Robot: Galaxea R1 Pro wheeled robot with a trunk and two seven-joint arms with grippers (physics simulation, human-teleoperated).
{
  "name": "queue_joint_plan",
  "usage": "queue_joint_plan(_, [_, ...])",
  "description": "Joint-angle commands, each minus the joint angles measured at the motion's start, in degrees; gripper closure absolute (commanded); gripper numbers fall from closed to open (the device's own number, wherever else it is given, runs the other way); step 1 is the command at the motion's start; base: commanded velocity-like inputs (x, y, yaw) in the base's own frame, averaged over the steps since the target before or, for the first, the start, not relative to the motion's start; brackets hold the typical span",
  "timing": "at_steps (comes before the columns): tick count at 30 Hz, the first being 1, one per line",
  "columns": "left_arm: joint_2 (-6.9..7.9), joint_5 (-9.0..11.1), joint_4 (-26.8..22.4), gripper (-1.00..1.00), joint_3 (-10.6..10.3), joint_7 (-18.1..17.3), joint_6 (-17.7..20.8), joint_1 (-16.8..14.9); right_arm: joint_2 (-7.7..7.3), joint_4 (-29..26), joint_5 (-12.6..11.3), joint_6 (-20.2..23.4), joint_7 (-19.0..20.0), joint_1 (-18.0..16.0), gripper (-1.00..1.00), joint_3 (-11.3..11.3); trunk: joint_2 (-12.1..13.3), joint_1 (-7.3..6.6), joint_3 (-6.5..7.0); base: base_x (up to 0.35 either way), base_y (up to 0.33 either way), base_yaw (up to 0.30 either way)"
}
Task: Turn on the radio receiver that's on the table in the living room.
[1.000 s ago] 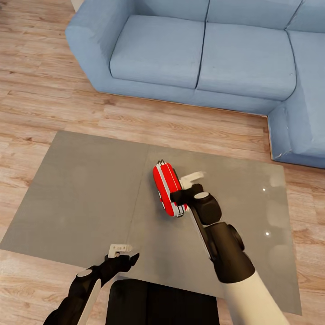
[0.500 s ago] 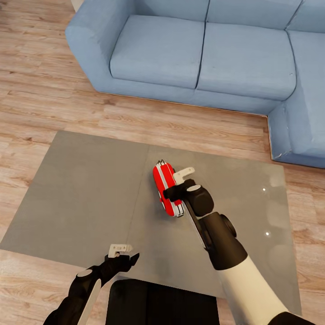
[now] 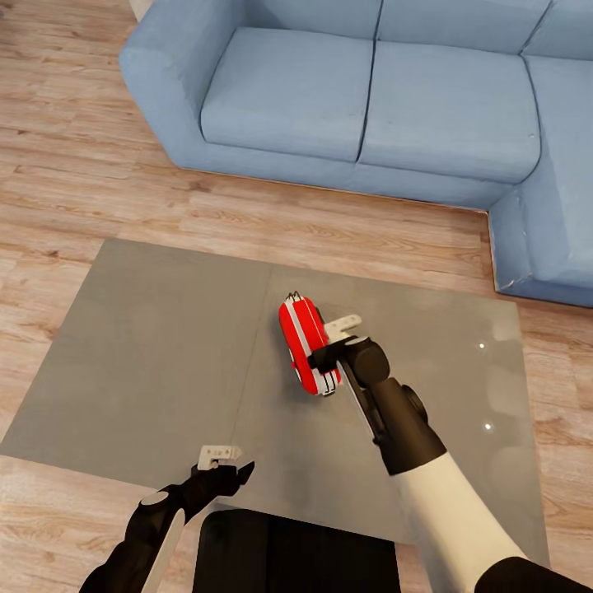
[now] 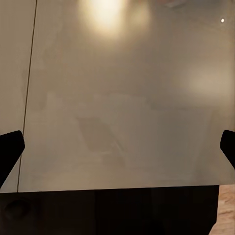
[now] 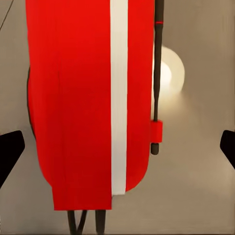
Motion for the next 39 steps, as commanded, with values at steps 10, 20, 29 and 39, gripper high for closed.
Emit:
queue_joint_plan(10, [0.0, -0.04, -0.04, -1.0, 0.0, 0.0, 0.0, 0.0, 0.0, 1.59, -0.06, 0.0, 0.23, -2.5, -1.0, -0.26, 0.0, 0.0, 0.0, 0.0, 0.0, 0.0])
queue_joint_plan(20, [0.0, -0.05, -0.04, -1.0, 0.0, 0.0, 0.0, 0.0, 0.0, 5.09, -0.26, 0.0, 2.57, -5.52, -1.0, -0.27, 0.0, 0.0, 0.0, 0.0, 0.0, 0.0])
queue_joint_plan(29, [0.0, -0.03, -0.04, -1.0, 0.0, 0.0, 0.0, 0.0, 0.0, 8.25, -0.34, -2.13, 3.18, -7.16, -1.0, -0.27, 0.0, 0.0, 0.0, 0.0, 0.0, 0.0])
queue_joint_plan(39, [-0.01, -0.04, -0.04, -1.0, 0.0, 0.0, 0.0, 0.0, 0.0, 11.12, -0.38, -3.89, 4.69, -8.73, -1.0, -0.27, 0.0, 0.0, 0.0, 0.0, 0.0, 0.0])
